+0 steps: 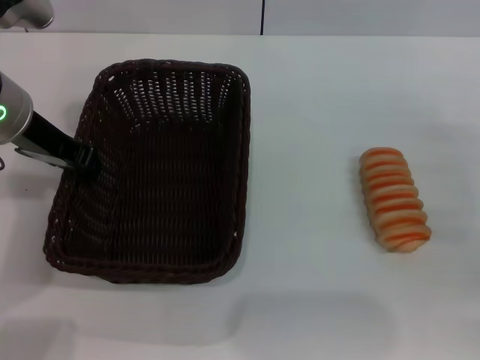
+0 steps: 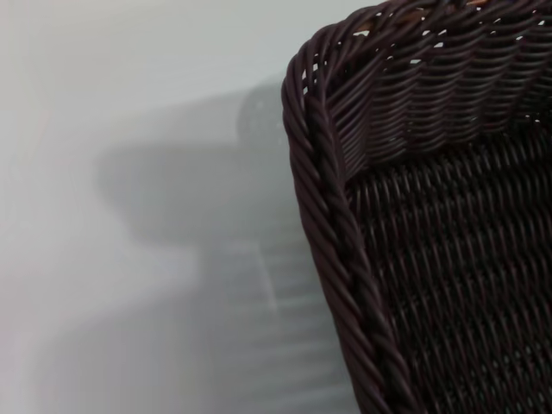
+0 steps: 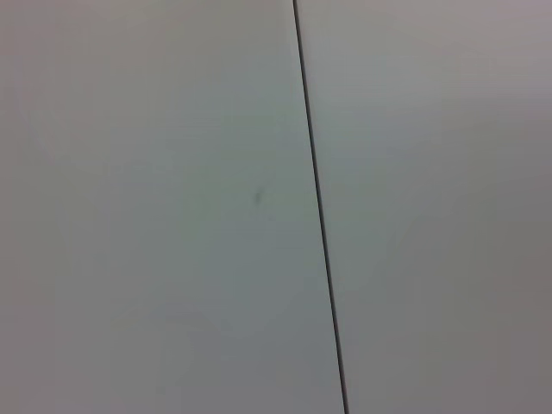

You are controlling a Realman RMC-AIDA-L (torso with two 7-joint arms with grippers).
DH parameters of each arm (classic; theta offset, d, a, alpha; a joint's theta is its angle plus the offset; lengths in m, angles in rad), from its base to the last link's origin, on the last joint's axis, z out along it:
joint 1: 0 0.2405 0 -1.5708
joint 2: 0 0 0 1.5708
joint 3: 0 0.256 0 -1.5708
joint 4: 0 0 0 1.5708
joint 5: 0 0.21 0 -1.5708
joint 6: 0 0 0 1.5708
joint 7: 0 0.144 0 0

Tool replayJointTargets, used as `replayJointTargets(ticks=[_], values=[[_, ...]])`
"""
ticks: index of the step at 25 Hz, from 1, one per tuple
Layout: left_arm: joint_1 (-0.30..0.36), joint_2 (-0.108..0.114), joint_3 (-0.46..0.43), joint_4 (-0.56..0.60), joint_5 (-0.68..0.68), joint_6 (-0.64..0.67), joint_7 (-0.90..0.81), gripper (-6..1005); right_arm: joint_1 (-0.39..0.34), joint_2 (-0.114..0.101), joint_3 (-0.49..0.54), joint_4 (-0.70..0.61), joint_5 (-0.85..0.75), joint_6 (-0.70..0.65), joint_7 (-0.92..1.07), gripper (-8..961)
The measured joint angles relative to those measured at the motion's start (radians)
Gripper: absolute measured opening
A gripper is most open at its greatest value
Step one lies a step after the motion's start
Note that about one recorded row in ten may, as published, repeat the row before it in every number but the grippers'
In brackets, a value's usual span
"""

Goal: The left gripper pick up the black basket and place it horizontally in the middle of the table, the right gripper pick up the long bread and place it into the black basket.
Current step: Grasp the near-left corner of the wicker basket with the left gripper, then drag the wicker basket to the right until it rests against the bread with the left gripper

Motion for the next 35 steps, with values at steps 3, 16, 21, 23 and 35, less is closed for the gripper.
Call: replayJointTargets(ticks=[3,16,21,23,35], values=[[-0.001,0.000,0.001,0.000,0.009,0.002,0.010,271,-0.002,0.000,0.001,0.002,0.000,0.000,0.000,777],[-0.087,0.037,-0.252,0.006,-0.155,-0.097,0.350,246,-0.013,0.002,0.001,0.013,0.003,-0.001,0.000,776],[-0.126,0.075,-0.262,0.004,-0.220,-0.137,0.391,224,-0.022,0.003,0.000,0.021,0.003,-0.001,0.001,777],[-0.144,0.092,-0.262,0.001,-0.259,-0.160,0.420,216,-0.026,0.003,-0.001,0.026,0.003,-0.001,0.001,777],[-0.276,0.099,-0.250,0.009,-0.404,-0.340,0.591,213,-0.059,0.003,0.001,0.056,0.003,-0.002,0.002,776]])
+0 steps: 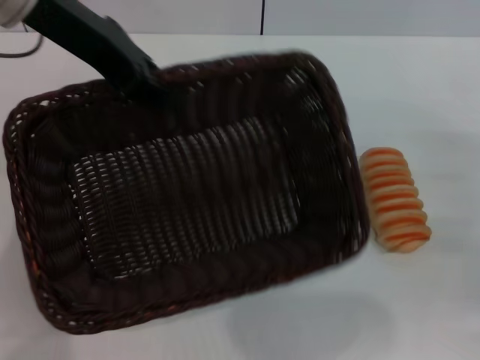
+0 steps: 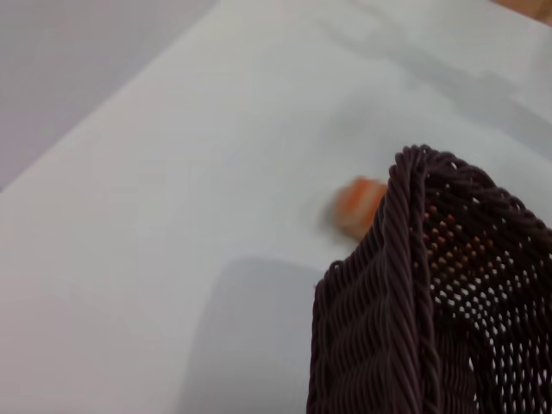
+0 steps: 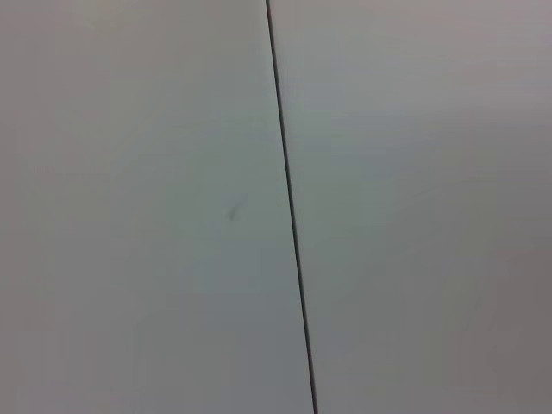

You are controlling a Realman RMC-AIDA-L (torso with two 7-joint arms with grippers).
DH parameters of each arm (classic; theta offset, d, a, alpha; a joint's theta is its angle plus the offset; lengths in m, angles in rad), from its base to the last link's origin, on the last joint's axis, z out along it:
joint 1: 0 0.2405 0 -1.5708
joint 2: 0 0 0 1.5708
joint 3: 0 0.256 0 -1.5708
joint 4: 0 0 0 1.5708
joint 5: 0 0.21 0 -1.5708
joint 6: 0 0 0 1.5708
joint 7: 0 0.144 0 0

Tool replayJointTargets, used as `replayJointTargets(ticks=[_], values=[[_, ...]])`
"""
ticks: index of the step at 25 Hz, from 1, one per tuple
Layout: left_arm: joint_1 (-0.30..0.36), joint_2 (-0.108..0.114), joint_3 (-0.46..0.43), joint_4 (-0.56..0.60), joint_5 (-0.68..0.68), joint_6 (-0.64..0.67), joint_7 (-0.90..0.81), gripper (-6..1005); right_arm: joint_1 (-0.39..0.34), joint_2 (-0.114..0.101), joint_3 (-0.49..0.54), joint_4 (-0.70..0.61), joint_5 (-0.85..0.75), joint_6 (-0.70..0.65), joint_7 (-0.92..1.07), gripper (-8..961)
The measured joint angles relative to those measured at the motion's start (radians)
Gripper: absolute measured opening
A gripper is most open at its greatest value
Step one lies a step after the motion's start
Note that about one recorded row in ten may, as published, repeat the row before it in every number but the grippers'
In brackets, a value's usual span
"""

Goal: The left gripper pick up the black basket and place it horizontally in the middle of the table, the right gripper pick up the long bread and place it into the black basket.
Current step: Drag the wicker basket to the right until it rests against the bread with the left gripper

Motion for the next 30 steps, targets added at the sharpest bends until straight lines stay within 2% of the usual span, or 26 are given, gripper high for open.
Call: replayJointTargets(ticks=[3,4,5,9,10,11,13,15,20,25,28,30], values=[[-0.021,-0.018,0.005,0.005,-0.018,-0.028,0.045,213,-0.007,0.000,0.000,0.006,0.000,0.000,0.000,776],[-0.021,-0.018,0.005,0.005,-0.018,-0.028,0.045,213,-0.010,0.000,0.001,0.008,0.000,0.000,0.000,776],[-0.035,-0.032,0.012,0.022,-0.039,-0.036,0.075,213,-0.013,0.000,0.001,0.009,0.000,0.000,0.000,776],[-0.048,-0.045,0.014,0.056,-0.048,-0.027,0.095,213,-0.019,0.000,0.003,0.013,0.000,0.000,0.000,777],[-0.052,-0.059,0.015,0.081,-0.049,-0.009,0.109,213,-0.020,0.000,0.003,0.013,0.000,0.000,0.000,777],[-0.052,-0.059,0.015,0.081,-0.049,-0.009,0.109,214,-0.021,0.000,0.003,0.013,0.000,0.000,0.000,777],[-0.046,-0.078,0.019,0.100,-0.049,0.010,0.136,214,-0.022,0.000,0.003,0.013,0.000,0.000,0.000,777],[-0.039,-0.085,0.020,0.108,-0.047,0.020,0.148,214,-0.025,0.000,0.003,0.012,0.000,0.000,0.000,777],[-0.016,-0.095,0.017,0.159,-0.049,0.064,0.185,214,-0.032,0.000,0.003,0.014,0.000,0.000,0.000,777],[-0.002,-0.097,0.021,0.228,-0.051,0.110,0.224,214,-0.035,0.000,0.001,0.018,0.000,0.000,0.000,776],[-0.002,-0.097,0.021,0.228,-0.051,0.110,0.224,213,-0.039,0.000,-0.003,0.024,0.000,0.000,0.000,776],[0.001,-0.098,0.020,0.284,-0.054,0.134,0.257,213,-0.041,0.000,-0.005,0.027,0.000,0.000,0.000,776]])
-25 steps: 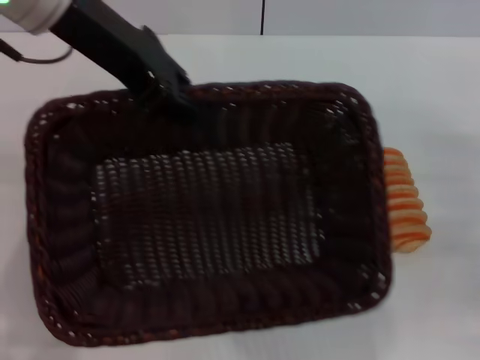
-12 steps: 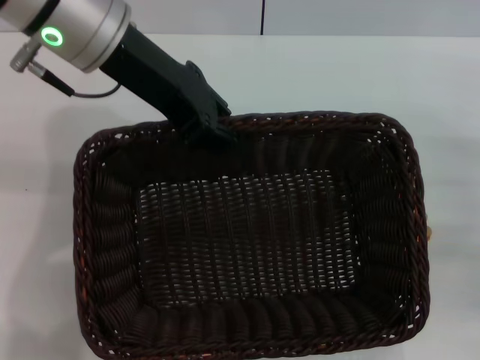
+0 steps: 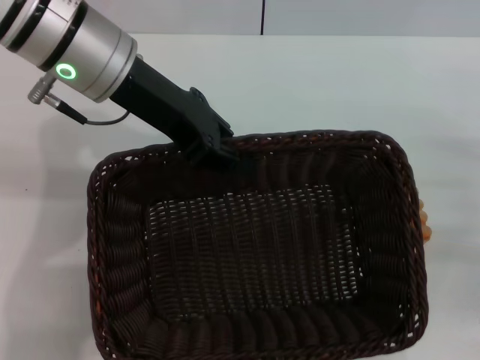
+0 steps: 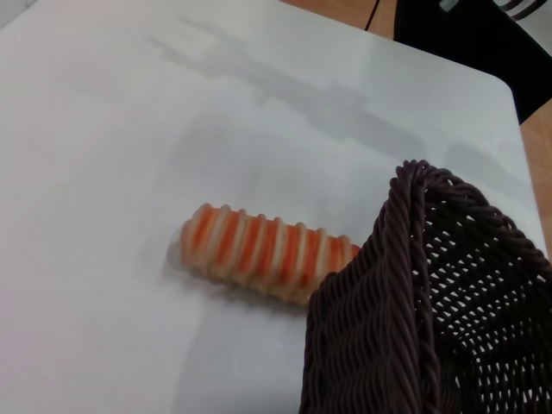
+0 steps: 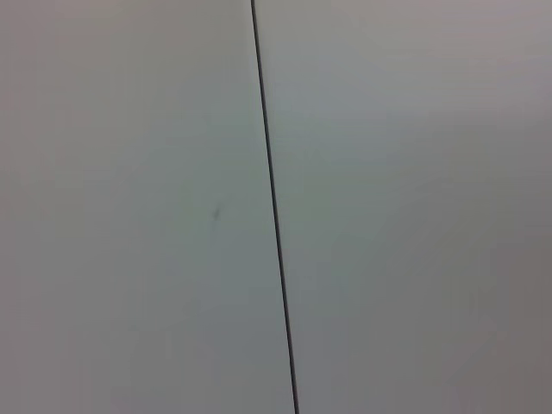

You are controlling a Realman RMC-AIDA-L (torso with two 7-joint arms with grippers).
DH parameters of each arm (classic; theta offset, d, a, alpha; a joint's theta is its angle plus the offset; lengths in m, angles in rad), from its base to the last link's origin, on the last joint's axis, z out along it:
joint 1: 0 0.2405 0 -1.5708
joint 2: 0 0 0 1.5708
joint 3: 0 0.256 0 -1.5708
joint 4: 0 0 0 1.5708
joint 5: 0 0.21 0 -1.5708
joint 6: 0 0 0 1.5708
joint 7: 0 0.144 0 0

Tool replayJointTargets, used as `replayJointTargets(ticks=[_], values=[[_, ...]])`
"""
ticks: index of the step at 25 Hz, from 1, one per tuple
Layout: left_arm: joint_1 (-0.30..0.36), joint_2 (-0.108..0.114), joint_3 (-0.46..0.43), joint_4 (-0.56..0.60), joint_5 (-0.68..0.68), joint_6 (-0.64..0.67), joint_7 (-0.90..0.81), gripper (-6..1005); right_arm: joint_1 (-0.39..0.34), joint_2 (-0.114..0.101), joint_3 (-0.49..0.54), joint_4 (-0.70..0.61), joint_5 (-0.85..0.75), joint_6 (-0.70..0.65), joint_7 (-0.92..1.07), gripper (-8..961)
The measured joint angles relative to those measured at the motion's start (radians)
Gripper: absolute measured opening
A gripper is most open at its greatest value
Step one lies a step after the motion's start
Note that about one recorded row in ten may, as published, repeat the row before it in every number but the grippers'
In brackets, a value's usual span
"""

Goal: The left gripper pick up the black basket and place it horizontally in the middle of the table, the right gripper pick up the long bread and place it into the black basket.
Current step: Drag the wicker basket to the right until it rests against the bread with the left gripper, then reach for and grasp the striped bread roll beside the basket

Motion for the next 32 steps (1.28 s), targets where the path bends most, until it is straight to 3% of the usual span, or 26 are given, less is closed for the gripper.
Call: replayJointTargets(ticks=[18,22,32], values=[[-0.026,0.000,0.001,0.110,-0.042,0.003,0.062,235,-0.023,0.002,-0.006,0.021,0.000,0.000,0.000,777],[-0.027,0.000,0.001,0.113,-0.046,0.008,0.069,326,-0.029,0.002,-0.011,0.023,0.000,-0.005,0.000,776],[-0.027,0.001,-0.002,0.092,-0.086,0.008,0.082,406,-0.038,0.004,-0.019,0.027,0.000,-0.013,0.003,776]])
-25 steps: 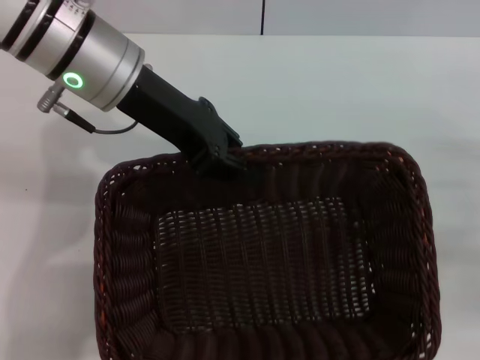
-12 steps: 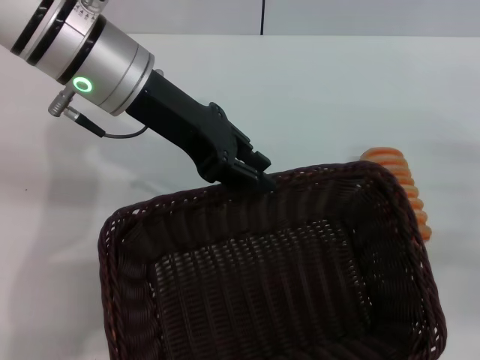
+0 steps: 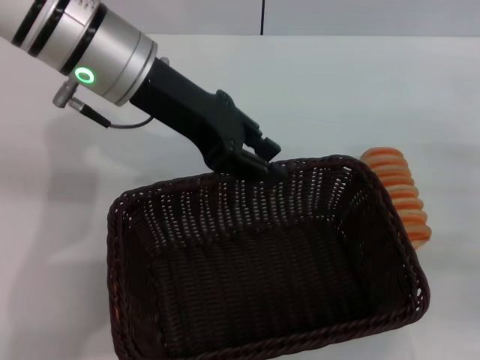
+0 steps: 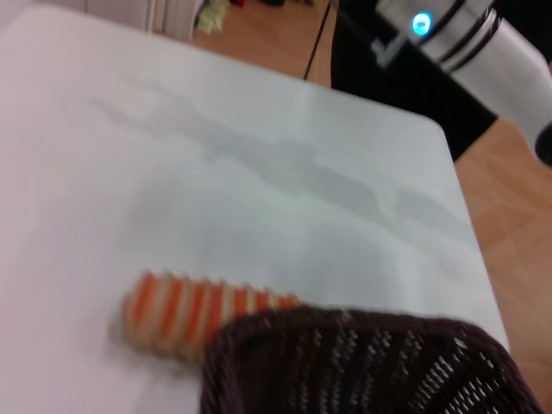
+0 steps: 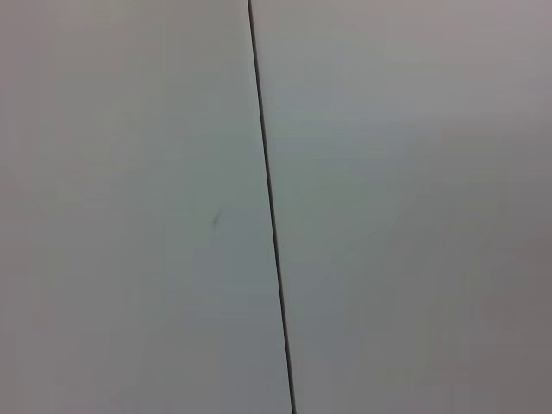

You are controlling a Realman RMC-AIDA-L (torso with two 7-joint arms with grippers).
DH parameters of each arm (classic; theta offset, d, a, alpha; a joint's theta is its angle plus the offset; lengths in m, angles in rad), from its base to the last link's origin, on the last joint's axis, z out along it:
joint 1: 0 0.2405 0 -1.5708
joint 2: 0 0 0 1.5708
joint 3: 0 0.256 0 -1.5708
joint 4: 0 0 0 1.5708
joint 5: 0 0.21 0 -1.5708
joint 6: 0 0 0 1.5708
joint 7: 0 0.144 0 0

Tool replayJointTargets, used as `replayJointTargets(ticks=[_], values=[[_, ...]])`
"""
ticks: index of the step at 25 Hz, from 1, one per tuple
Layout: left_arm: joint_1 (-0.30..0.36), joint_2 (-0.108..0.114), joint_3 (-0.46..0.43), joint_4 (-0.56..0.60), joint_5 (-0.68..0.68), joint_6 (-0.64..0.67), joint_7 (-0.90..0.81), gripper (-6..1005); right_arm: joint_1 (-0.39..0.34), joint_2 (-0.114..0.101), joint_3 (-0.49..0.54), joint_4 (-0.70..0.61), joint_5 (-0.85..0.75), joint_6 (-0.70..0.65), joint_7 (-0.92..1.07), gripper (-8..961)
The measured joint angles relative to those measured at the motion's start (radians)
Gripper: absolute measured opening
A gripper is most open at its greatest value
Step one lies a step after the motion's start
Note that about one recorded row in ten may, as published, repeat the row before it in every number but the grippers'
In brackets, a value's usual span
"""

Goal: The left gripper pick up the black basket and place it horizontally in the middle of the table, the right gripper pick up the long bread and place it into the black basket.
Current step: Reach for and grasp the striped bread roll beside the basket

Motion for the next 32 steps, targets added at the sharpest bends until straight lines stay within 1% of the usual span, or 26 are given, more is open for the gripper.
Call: replayJointTargets(ticks=[2,4,5,6,7,8,9,10,11,12,13,14,15,16,17,19,20,23,27,32], values=[[0.009,0.001,-0.012,-0.035,-0.022,-0.002,0.000,408,-0.005,0.000,-0.006,0.004,0.000,-0.001,0.004,776],[0.009,0.001,-0.012,-0.035,-0.022,-0.002,0.000,408,-0.011,0.001,-0.013,0.010,0.000,-0.001,0.007,776],[0.021,0.001,-0.025,-0.061,-0.045,0.000,0.000,408,-0.011,0.001,-0.013,0.010,0.000,-0.001,0.007,776],[0.021,0.001,-0.025,-0.061,-0.045,0.000,0.000,408,-0.027,0.001,-0.025,0.028,0.000,0.005,0.007,776],[0.079,0.001,-0.136,-0.138,-0.172,0.049,0.003,408,-0.037,0.002,-0.033,0.041,0.000,0.011,0.007,776],[0.102,0.001,-0.170,-0.150,-0.218,0.072,0.008,408,-0.047,0.002,-0.041,0.055,0.000,0.022,0.007,775],[0.102,0.001,-0.170,-0.150,-0.218,0.072,0.008,408,-0.058,0.002,-0.049,0.073,0.000,0.038,0.007,775],[0.117,0.001,-0.190,-0.155,-0.253,0.088,0.013,408,-0.070,0.001,-0.056,0.092,0.000,0.061,0.007,775],[0.155,0.004,-0.227,-0.162,-0.335,0.130,0.028,408,-0.081,0.001,-0.063,0.112,0.000,0.086,0.008,775],[0.183,0.004,-0.243,-0.166,-0.381,0.166,0.040,408,-0.093,-0.001,-0.070,0.136,-0.001,0.120,0.008,775],[0.183,0.004,-0.243,-0.166,-0.381,0.166,0.040,408,-0.105,-0.002,-0.079,0.162,-0.003,0.157,0.008,775],[0.217,0.003,-0.255,-0.174,-0.434,0.212,0.057,408,-0.116,-0.003,-0.088,0.187,-0.007,0.195,0.008,775],[0.217,0.003,-0.255,-0.174,-0.434,0.212,0.057,408,-0.127,-0.005,-0.095,0.213,-0.011,0.234,0.008,775],[0.250,0.001,-0.260,-0.180,-0.479,0.256,0.072,408,-0.140,-0.006,-0.104,0.243,-0.019,0.278,0.008,775],[0.309,0.000,-0.256,-0.193,-0.543,0.343,0.089,408,-0.151,-0.007,-0.110,0.272,-0.030,0.324,0.008,775],[0.335,0.000,-0.258,-0.202,-0.569,0.377,0.094,408,-0.170,-0.008,-0.125,0.329,-0.057,0.419,0.008,775],[0.335,0.000,-0.258,-0.202,-0.569,0.377,0.094,408,-0.179,-0.009,-0.135,0.360,-0.070,0.466,0.008,775],[0.389,0.001,-0.272,-0.260,-0.586,0.424,0.096,408,-0.196,-0.011,-0.172,0.435,-0.096,0.603,0.008,775],[0.441,0.000,-0.275,-0.320,-0.612,0.473,0.095,408,-0.196,-0.013,-0.222,0.497,-0.105,0.762,0.001,774],[0.467,0.004,-0.279,-0.330,-0.640,0.504,0.102,408,-0.185,-0.013,-0.268,0.561,-0.123,0.944,-0.009,774]])
